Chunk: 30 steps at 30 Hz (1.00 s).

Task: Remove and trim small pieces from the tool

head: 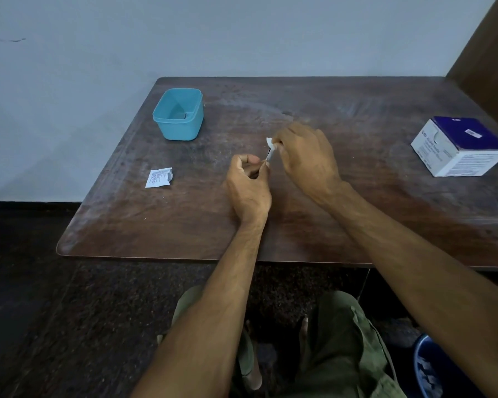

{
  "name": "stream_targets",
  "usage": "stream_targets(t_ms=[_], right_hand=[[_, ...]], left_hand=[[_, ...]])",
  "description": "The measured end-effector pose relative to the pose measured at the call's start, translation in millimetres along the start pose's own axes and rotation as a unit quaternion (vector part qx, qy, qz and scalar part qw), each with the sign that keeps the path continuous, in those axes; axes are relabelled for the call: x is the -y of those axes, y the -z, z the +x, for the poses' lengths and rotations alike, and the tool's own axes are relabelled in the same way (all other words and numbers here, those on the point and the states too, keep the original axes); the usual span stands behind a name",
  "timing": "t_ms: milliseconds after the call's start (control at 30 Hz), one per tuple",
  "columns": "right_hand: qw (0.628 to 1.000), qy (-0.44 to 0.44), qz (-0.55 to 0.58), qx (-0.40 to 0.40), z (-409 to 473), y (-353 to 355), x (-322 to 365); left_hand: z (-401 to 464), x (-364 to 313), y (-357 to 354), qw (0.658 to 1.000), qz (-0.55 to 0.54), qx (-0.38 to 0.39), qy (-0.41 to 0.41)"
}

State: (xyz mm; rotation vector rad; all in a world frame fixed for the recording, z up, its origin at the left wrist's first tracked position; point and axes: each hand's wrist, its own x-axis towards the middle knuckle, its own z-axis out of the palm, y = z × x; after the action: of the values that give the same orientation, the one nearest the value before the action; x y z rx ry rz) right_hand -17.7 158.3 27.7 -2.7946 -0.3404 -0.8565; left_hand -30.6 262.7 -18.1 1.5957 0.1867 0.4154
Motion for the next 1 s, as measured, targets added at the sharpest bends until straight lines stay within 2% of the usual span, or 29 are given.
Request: stream_targets(t_ms=[133, 233, 433, 533, 633, 733, 867, 933, 1000], right_hand=[[0.993, 0.046, -0.073, 0.077, -7, -4, 12], [0.989, 0.089, -0.066, 0.097, -11, -3, 16], [0.992, -0.022, -0.062, 0.111, 11, 5, -9], [0.987, 0.001, -0.068, 0.147, 9, 7, 0], [0.98, 0.067, -0.083, 0.169, 0, 8, 16], [0.983, 0.041, -0.077, 0.159, 3, 6, 8], [0.992, -0.034, -0.022, 0.123, 10, 3, -9], [0.99, -0.085, 0.077, 0.084, 7, 1, -8], [0.963, -0.158, 0.216, 0.017, 3, -2, -6]], left_hand=[[-4, -5, 2, 0.998, 0.044, -0.005, -0.04], [-5, -4, 2, 0.996, 0.063, -0.011, -0.063], [-6, -4, 1, 0.994, 0.084, -0.008, -0.073], [-5, -3, 2, 0.993, 0.092, -0.006, -0.07], [-5, -4, 2, 0.993, 0.088, -0.002, -0.073], [-5, -4, 2, 0.993, 0.089, -0.005, -0.072], [-4, -2, 1, 0.996, 0.079, -0.017, -0.046], [-1, -1, 2, 0.999, 0.041, 0.0, -0.009], [2, 0, 5, 0.999, 0.01, 0.036, 0.024]])
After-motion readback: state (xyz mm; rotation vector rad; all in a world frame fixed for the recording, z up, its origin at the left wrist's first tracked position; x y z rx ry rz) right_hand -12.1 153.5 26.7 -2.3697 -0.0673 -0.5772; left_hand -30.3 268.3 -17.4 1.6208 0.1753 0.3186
